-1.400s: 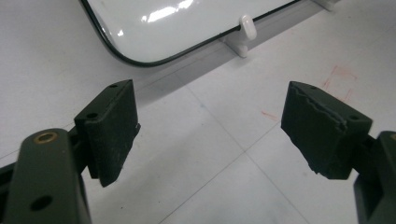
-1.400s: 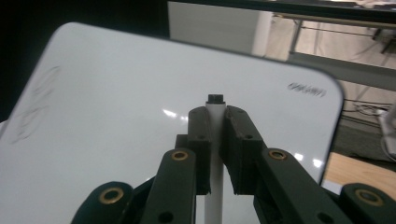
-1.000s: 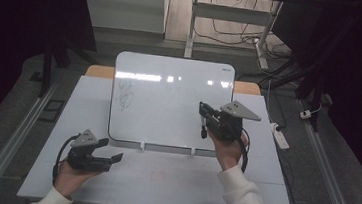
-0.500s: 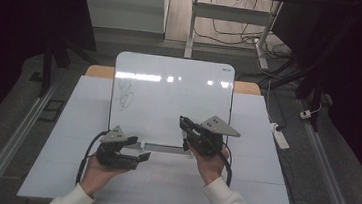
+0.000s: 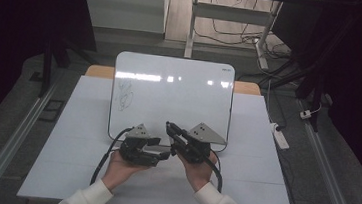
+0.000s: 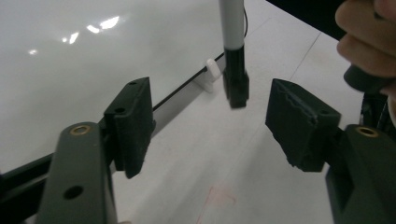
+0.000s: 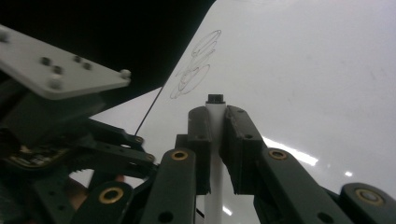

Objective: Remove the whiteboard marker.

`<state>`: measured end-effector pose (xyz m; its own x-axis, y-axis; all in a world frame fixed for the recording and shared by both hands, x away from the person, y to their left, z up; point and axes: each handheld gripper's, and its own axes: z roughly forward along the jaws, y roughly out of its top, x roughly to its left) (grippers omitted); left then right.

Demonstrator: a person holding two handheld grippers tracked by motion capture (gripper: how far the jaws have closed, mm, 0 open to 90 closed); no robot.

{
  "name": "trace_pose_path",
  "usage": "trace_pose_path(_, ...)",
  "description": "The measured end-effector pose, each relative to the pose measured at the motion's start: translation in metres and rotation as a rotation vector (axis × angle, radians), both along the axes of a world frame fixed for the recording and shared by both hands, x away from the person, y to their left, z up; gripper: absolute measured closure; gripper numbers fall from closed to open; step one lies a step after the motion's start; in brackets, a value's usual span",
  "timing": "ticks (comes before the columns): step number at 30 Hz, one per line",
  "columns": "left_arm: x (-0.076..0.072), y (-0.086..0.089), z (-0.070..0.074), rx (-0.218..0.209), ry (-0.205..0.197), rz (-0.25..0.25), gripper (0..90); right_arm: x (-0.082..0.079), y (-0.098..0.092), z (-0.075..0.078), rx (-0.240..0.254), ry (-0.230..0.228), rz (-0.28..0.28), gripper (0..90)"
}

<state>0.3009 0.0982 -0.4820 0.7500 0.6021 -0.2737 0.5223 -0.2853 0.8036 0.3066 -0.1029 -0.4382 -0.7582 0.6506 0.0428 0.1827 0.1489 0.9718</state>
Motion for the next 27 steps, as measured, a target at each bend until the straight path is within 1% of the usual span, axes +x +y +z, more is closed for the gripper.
trace_pose_path(4, 0.0042, -0.0037, -0.0021, -0.010, 0.010, -0.020, 42.6, -0.0020, 0.0023, -0.0007, 0.009, -0.002, 0.002, 80.2)
trace_pose_path(7, 0.0073, -0.0073, -0.0035, -0.026, 0.020, -0.037, 49.8, -0.0030, 0.0036, -0.0013, 0.010, -0.006, 0.005, 80.3)
trace_pose_path(9, 0.0085, -0.0081, -0.0036, -0.025, 0.020, -0.043, 54.8, -0.0036, 0.0042, -0.0022, 0.008, -0.004, 0.008, 80.2)
trace_pose_path(13, 0.0099, -0.0092, -0.0048, -0.027, 0.034, -0.055, 61.9, -0.0055, 0.0059, -0.0026, 0.012, -0.007, 0.013, 80.2)
trace_pose_path(18, 0.0093, -0.0094, -0.0051, -0.018, 0.034, -0.057, 74.3, -0.0079, 0.0072, -0.0024, 0.007, -0.025, 0.009, 80.2)
trace_pose_path(21, 0.0093, -0.0091, -0.0049, -0.013, 0.035, -0.051, 75.8, -0.0086, 0.0072, -0.0023, 0.005, -0.028, 0.008, 80.2)
trace_pose_path(22, 0.0096, -0.0088, -0.0054, -0.004, 0.032, -0.045, 76.1, -0.0088, 0.0074, -0.0024, 0.002, -0.029, 0.009, 80.2)
trace_pose_path(27, 0.0098, -0.0086, -0.0066, 0.007, 0.031, -0.046, 76.9, -0.0091, 0.0091, -0.0039, -0.016, -0.038, 0.018, 80.0)
